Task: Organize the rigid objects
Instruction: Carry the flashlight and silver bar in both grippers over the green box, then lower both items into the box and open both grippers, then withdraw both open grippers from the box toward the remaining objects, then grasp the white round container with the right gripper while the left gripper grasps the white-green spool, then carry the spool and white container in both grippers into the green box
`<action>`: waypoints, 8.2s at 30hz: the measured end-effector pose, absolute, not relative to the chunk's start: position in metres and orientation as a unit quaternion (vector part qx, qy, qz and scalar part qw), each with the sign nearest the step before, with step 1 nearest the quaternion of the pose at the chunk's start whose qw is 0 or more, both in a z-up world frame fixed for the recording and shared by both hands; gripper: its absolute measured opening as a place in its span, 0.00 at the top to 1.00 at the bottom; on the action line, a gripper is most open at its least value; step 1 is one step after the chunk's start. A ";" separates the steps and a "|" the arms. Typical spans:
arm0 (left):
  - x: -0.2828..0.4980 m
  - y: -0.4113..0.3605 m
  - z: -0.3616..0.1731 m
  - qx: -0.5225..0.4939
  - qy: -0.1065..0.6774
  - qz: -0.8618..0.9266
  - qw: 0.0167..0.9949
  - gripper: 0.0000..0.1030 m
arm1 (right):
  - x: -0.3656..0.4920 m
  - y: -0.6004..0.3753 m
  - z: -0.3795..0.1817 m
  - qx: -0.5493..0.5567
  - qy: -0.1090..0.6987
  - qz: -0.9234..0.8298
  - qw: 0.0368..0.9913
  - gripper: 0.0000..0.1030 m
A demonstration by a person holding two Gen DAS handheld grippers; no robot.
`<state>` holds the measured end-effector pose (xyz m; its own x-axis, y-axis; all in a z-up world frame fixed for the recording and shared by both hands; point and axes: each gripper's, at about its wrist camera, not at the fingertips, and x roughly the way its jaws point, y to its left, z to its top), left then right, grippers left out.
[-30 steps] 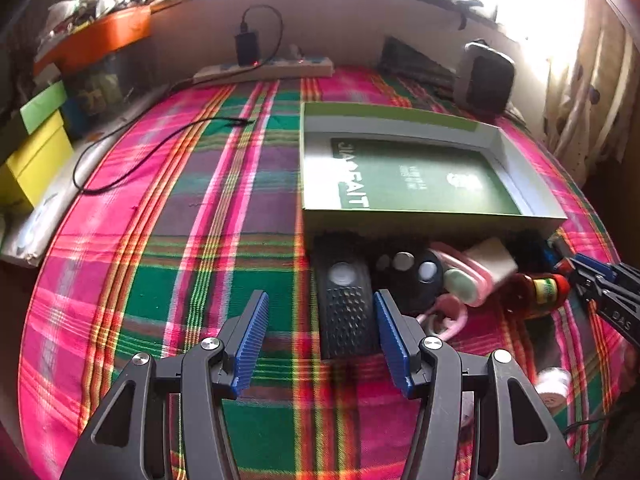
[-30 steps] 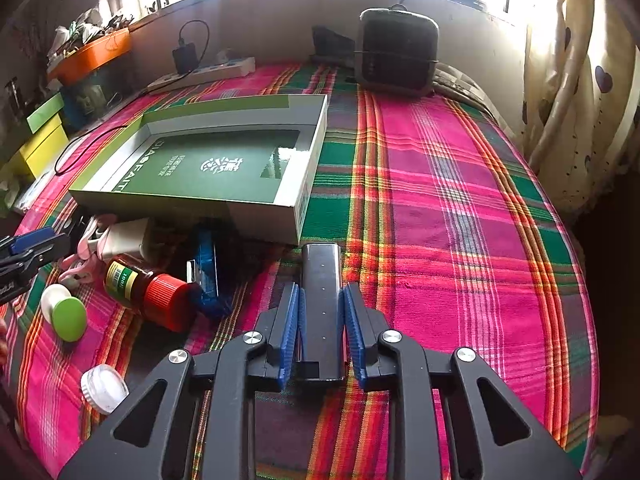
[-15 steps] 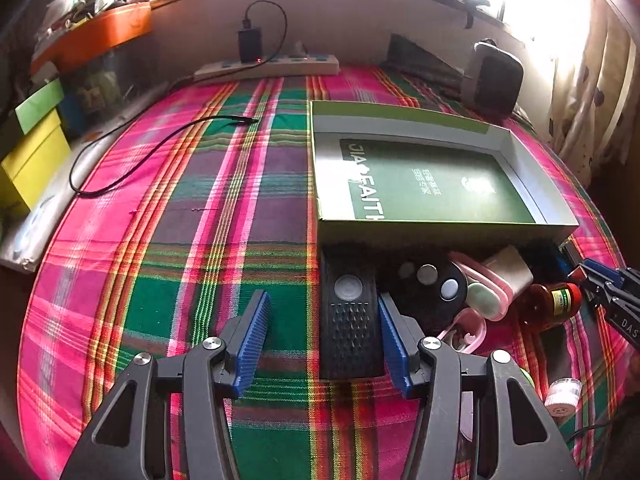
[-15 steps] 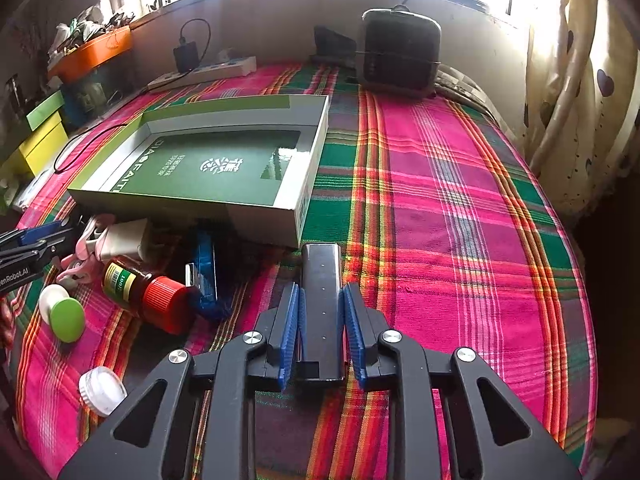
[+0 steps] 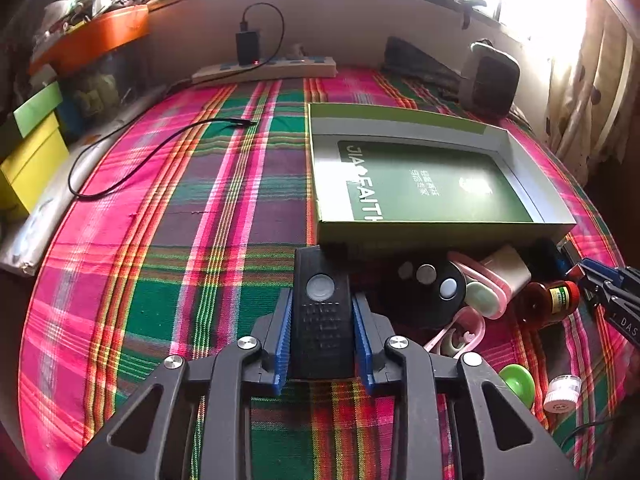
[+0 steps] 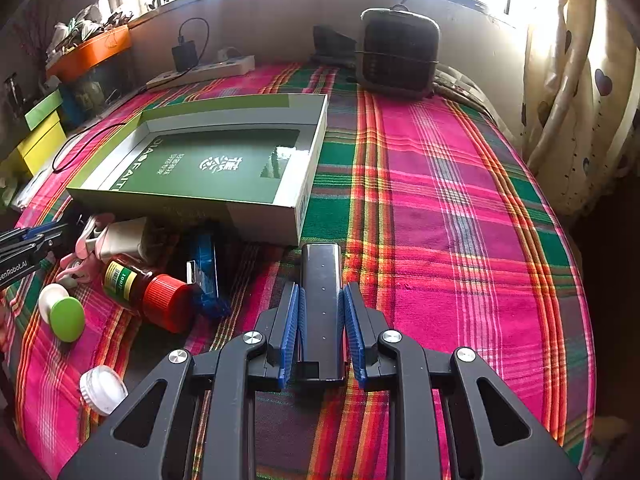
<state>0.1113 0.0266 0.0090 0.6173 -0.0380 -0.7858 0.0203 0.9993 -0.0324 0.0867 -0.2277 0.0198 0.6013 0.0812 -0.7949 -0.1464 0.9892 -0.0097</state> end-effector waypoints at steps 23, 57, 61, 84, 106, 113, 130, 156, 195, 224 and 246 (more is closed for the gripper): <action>0.114 0.027 0.058 -0.008 0.402 -0.044 0.915 0.74 | 0.081 -0.219 0.063 -0.041 0.403 0.075 0.911 0.77; 0.230 -0.013 0.025 0.009 0.452 -0.084 0.888 0.74 | 0.204 -0.181 0.040 -0.040 0.460 0.109 0.880 0.77; 0.233 -0.013 0.020 0.009 0.459 -0.086 0.884 0.74 | 0.211 -0.180 0.034 -0.041 0.465 0.106 0.878 0.77; 0.236 -0.015 0.016 0.018 0.459 -0.085 0.884 0.74 | 0.219 -0.171 0.026 -0.050 0.463 0.106 0.879 0.76; 0.225 -0.013 0.024 0.010 0.450 -0.088 0.889 0.60 | 0.212 -0.175 0.033 -0.025 0.449 0.113 0.886 0.61; 0.209 -0.013 0.038 0.004 0.438 -0.089 0.895 0.60 | 0.201 -0.177 0.043 -0.012 0.439 0.113 0.891 0.61; 0.158 -0.002 0.056 -0.016 0.418 -0.094 0.903 0.60 | 0.152 -0.182 0.065 -0.001 0.412 0.114 0.904 0.61; 0.056 0.002 0.040 -0.042 0.411 -0.124 0.902 0.59 | 0.042 -0.183 0.057 0.009 0.392 0.159 0.906 0.61; 0.032 -0.010 0.030 -0.047 0.426 -0.140 0.893 0.52 | 0.010 -0.152 0.020 -0.069 0.420 0.209 0.880 0.81; 0.051 -0.035 0.010 -0.011 0.430 -0.101 0.897 0.52 | 0.007 -0.171 0.020 -0.053 0.416 0.183 0.889 0.81; 0.049 -0.032 0.010 -0.016 0.426 -0.103 0.899 0.68 | 0.008 -0.171 0.020 -0.054 0.416 0.182 0.889 0.81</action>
